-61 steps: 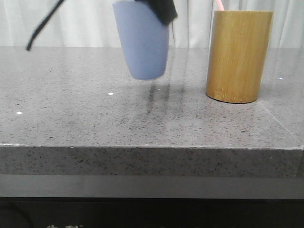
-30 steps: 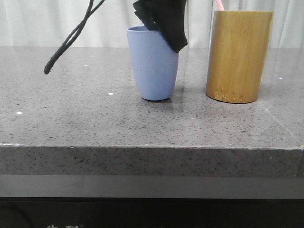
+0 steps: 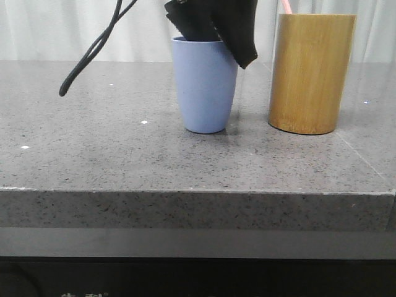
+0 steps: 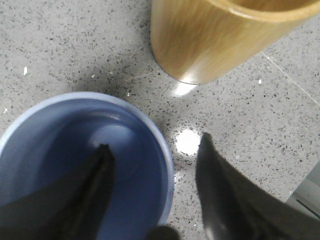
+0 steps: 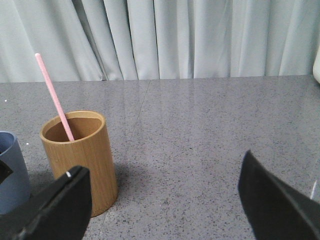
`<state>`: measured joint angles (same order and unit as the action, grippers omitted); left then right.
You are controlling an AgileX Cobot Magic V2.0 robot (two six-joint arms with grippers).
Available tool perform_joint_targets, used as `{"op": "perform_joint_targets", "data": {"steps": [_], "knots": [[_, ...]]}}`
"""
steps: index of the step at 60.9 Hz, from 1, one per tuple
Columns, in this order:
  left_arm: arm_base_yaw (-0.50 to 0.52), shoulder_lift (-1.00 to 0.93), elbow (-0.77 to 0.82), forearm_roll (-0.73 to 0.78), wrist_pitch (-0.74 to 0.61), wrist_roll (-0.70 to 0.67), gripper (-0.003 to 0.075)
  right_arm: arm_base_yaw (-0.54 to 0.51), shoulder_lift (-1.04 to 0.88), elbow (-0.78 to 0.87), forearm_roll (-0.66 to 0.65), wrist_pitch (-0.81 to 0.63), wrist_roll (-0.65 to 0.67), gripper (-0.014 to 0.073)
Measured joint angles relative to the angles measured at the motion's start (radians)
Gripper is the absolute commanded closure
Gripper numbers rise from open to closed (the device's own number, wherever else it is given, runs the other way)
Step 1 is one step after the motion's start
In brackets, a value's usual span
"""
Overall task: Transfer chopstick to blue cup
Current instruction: 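Set the blue cup down beside the bamboo holder and release it, then withdraw the left gripper upward away from the cup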
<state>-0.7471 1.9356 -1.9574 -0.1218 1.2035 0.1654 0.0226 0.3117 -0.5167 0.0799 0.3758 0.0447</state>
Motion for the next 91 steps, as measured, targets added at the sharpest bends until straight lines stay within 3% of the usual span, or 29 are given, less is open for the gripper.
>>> {"op": "perform_joint_targets", "data": {"steps": [28, 32, 46, 59, 72, 91], "knots": [[0.000, -0.007, -0.184, 0.000, 0.049, 0.000, 0.0295, 0.000, 0.000, 0.000, 0.000, 0.001, 0.000, -0.0017], [0.000, -0.015, -0.183, 0.004, 0.053, 0.000, 0.0346, 0.000, 0.000, 0.000, 0.000, 0.001, 0.000, -0.0017], [0.000, -0.068, -0.183, 0.070, 0.057, 0.000, 0.0742, 0.000, 0.000, 0.000, 0.000, 0.001, 0.000, -0.0017], [0.039, -0.128, -0.184, 0.100, 0.060, -0.027, 0.0739, 0.000, 0.000, 0.000, 0.000, 0.001, 0.000, -0.0017], [0.211, -0.217, -0.157, 0.115, 0.061, -0.071, 0.0739, 0.000, 0.000, 0.000, 0.000, 0.001, 0.000, -0.0017], [0.647, -0.436, 0.093, 0.149, 0.061, -0.097, 0.0739, 0.000, 0.000, 0.000, 0.000, 0.003, 0.000, -0.0017]]}}
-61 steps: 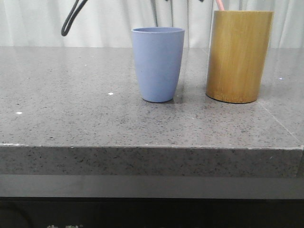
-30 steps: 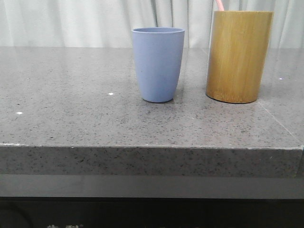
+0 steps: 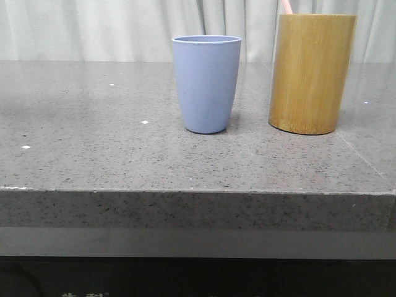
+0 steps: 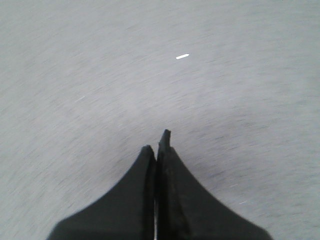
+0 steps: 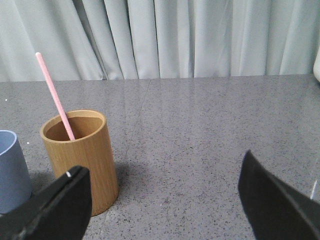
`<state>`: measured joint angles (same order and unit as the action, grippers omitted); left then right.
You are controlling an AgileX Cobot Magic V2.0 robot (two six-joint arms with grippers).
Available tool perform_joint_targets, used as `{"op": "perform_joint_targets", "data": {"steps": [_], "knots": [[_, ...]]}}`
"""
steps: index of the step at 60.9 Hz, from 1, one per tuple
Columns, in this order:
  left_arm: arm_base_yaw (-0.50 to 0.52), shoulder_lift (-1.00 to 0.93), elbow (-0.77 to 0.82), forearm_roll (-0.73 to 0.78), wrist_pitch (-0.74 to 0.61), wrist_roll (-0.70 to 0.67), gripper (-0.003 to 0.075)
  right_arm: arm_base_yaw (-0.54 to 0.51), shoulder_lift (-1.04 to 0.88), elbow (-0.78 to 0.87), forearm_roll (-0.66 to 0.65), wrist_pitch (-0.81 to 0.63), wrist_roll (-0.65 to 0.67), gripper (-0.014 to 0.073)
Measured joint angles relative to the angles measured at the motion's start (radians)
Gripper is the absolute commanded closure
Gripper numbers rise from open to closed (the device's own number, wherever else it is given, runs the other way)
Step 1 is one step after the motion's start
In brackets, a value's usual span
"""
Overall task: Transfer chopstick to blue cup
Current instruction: 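Withdraw the left gripper upward away from the cup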
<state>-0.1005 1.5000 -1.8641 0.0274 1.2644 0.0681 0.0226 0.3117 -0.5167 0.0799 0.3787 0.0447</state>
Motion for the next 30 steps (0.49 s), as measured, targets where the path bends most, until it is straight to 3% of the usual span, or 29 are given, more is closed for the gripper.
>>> {"op": "perform_joint_targets", "data": {"steps": [13, 30], "knots": [[0.180, -0.210, 0.259, -0.039, -0.118, -0.006, 0.0739, 0.000, 0.000, 0.000, 0.000, 0.002, 0.000, -0.0017], [0.156, -0.602, 0.731, -0.088, -0.476, 0.000, 0.0739, 0.000, 0.000, 0.000, 0.000, 0.002, 0.000, -0.0017]]}}
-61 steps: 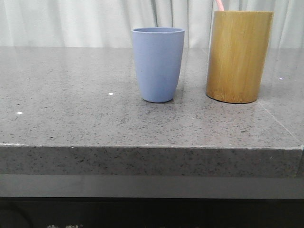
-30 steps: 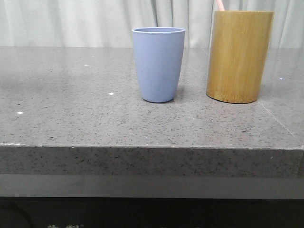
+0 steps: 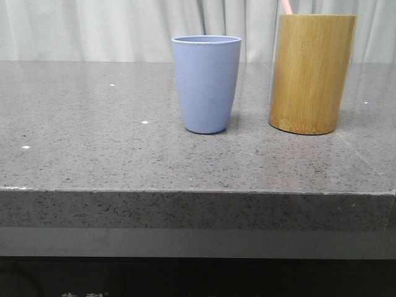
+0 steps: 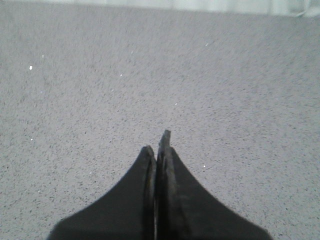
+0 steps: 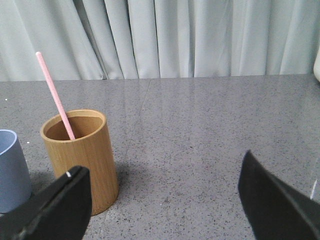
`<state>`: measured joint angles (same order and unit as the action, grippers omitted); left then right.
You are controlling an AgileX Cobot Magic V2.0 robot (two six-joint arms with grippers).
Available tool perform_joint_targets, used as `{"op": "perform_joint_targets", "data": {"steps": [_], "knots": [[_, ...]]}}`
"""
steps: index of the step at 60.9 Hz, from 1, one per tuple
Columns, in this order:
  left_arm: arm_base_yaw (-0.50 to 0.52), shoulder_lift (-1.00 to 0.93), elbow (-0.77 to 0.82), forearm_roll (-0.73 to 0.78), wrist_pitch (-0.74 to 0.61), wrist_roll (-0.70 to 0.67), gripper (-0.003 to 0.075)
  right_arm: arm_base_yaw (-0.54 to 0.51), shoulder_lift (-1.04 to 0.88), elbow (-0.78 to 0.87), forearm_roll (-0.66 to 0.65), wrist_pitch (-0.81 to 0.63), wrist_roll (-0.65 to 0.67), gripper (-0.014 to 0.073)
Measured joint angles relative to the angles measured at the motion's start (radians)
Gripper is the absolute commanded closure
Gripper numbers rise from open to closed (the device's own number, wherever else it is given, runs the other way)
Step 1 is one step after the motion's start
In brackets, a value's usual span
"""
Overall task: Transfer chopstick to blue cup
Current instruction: 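Withdraw the left gripper upward away from the cup, then grasp the pink stick in the bamboo holder with the right gripper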
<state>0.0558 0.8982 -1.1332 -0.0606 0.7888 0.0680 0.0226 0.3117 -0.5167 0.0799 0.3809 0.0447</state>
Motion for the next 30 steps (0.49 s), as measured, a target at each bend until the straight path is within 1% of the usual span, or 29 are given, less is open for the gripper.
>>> {"op": "perform_joint_targets", "data": {"steps": [5, 10, 17, 21, 30], "knots": [[-0.033, -0.146, 0.155, -0.002, -0.086, 0.011, 0.0739, 0.000, 0.000, 0.000, 0.000, 0.006, 0.000, -0.0017], [-0.063, -0.284, 0.284, -0.004, -0.129, 0.017, 0.0739, 0.000, 0.000, 0.000, 0.000, 0.010, 0.000, -0.0017], [-0.095, -0.483, 0.444, -0.005, -0.139, 0.018, 0.0739, 0.000, 0.004, 0.000, 0.000, 0.010, 0.000, -0.0017], [-0.105, -0.580, 0.511, -0.006, -0.139, 0.018, 0.0739, 0.000, 0.017, -0.002, 0.000, 0.010, 0.000, -0.0017], [-0.107, -0.777, 0.611, -0.006, -0.139, 0.019, 0.0739, 0.019, 0.074, -0.002, 0.000, 0.004, -0.025, -0.0017]]}}
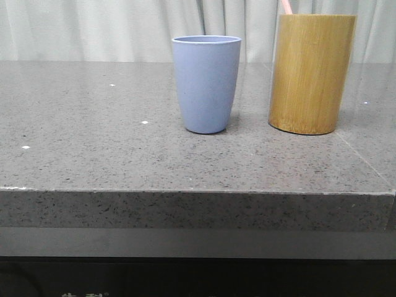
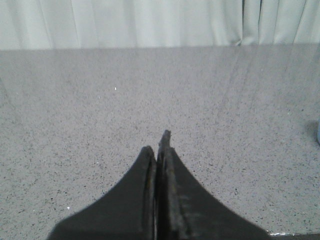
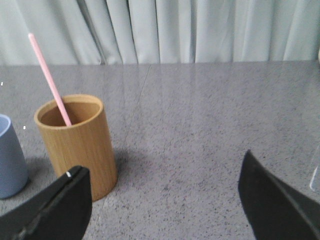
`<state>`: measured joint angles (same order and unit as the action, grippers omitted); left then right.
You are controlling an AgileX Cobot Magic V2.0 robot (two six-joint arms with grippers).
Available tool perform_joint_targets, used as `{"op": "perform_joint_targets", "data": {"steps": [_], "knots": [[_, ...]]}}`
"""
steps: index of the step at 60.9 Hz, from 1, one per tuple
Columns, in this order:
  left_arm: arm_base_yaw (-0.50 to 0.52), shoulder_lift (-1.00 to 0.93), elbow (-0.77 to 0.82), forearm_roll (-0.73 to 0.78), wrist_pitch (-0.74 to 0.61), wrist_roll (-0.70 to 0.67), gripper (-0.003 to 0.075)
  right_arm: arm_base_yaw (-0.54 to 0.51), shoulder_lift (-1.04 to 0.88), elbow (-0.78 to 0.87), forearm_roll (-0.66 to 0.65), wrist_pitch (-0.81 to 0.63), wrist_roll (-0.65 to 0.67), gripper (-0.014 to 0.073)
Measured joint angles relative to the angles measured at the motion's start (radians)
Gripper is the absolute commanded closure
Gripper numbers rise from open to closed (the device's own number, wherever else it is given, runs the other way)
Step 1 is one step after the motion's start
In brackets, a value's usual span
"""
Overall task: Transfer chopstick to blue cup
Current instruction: 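Grasp the pink stick in the bamboo holder with the right gripper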
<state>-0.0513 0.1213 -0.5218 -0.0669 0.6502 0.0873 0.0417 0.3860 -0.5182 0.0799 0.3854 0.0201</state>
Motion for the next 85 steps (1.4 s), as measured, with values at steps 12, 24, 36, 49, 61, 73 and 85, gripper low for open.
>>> {"op": "perform_joint_targets", "data": {"steps": [12, 24, 36, 49, 61, 73, 85], "knots": [[0.000, -0.127, 0.044, 0.000, -0.002, 0.000, 0.0739, 0.100, 0.152, -0.041, 0.000, -0.071, -0.020, -0.0017], [0.000, -0.127, 0.055, -0.001, -0.004, 0.000, 0.0739, 0.231, 0.396, -0.209, -0.009, -0.137, -0.027, -0.0017], [0.000, -0.127, 0.055, -0.001, -0.005, 0.000, 0.0739, 0.314, 0.663, -0.402, -0.034, -0.160, -0.027, -0.0017], [0.000, -0.127, 0.055, -0.001, -0.005, 0.000, 0.0739, 0.325, 0.871, -0.559, -0.053, -0.166, -0.028, -0.0017], [0.000, -0.127, 0.055, -0.001, -0.005, 0.000, 0.0739, 0.339, 1.008, -0.671, -0.055, -0.168, -0.028, -0.0017], [0.000, -0.127, 0.055, -0.001, -0.005, 0.000, 0.0739, 0.346, 1.100, -0.723, -0.059, -0.176, -0.029, -0.0004], [0.000, -0.127, 0.055, -0.001, -0.005, 0.000, 0.0739, 0.347, 1.126, -0.731, -0.063, -0.187, -0.029, 0.0274]]}}
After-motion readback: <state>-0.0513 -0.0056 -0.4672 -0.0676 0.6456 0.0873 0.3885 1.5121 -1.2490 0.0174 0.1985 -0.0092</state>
